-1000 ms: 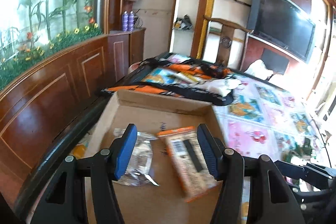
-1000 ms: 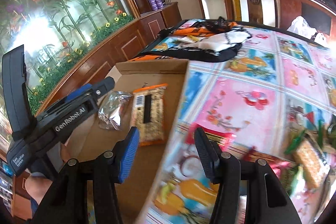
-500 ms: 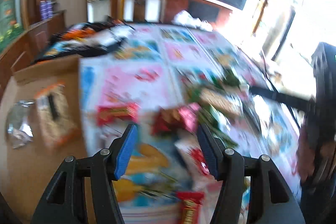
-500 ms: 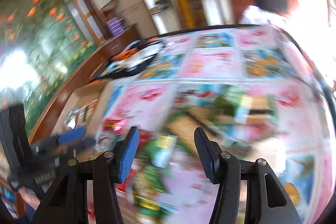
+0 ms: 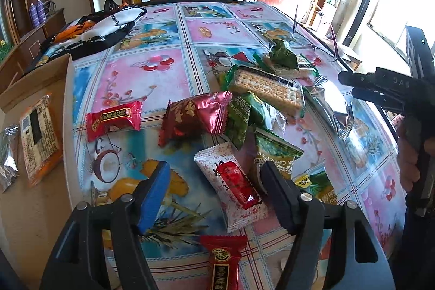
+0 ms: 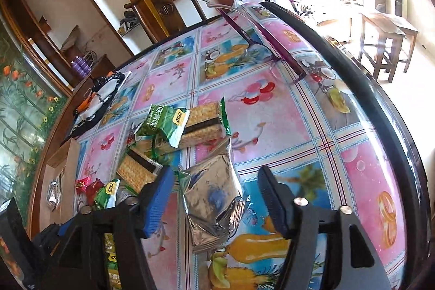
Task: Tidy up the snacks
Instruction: 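Open both grippers and move them back over the snack pile, then grasp the white-and-red candy packet with the left gripper while the right grasps a foil bag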
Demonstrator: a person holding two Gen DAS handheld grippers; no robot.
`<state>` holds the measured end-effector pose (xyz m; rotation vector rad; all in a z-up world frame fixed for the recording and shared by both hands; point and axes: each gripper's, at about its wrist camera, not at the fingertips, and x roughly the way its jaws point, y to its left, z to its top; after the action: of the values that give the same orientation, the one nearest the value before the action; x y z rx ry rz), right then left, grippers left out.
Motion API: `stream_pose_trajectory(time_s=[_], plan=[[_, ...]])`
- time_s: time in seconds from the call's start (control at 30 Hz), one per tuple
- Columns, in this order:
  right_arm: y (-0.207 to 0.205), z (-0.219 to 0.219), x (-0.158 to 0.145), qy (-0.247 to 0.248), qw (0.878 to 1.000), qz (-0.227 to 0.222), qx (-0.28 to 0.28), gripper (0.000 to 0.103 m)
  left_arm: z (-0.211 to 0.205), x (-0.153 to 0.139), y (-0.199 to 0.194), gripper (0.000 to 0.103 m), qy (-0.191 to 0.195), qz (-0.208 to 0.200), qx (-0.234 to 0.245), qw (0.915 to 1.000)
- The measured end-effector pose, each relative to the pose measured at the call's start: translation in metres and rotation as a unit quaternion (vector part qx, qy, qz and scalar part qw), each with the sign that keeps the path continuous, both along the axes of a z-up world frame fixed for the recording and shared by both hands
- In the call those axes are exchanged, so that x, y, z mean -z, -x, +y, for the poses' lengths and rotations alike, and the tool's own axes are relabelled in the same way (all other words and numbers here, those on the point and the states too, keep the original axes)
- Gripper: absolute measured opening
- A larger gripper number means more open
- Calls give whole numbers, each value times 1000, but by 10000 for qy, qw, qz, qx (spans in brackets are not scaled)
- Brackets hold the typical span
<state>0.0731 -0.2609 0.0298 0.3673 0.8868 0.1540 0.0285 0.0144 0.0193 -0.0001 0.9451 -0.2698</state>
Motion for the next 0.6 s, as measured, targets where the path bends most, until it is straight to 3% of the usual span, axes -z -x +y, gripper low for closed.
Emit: stream_pose_trajectory(time_s=[0.23,0.3,0.4,0.47,0.6], plan=[[-7,9,18,13,9995,299,-133,72,-9,3,2,71,54,8,261,9996],[-7,19,22,191,9990,323,-233,72,-10,4,2,71,43,17,312,9995],[-5,38,25,842,9954,233,-390,72,-4,4,2,72,108,54,273,9996],[-3,44,27,1135,9926,173,-391,66,2,6,0,74,200,122,177,9996],[-3,40,25,1088,9933,106,-369,63,6,9,-2,74,290,229,161,9992]])
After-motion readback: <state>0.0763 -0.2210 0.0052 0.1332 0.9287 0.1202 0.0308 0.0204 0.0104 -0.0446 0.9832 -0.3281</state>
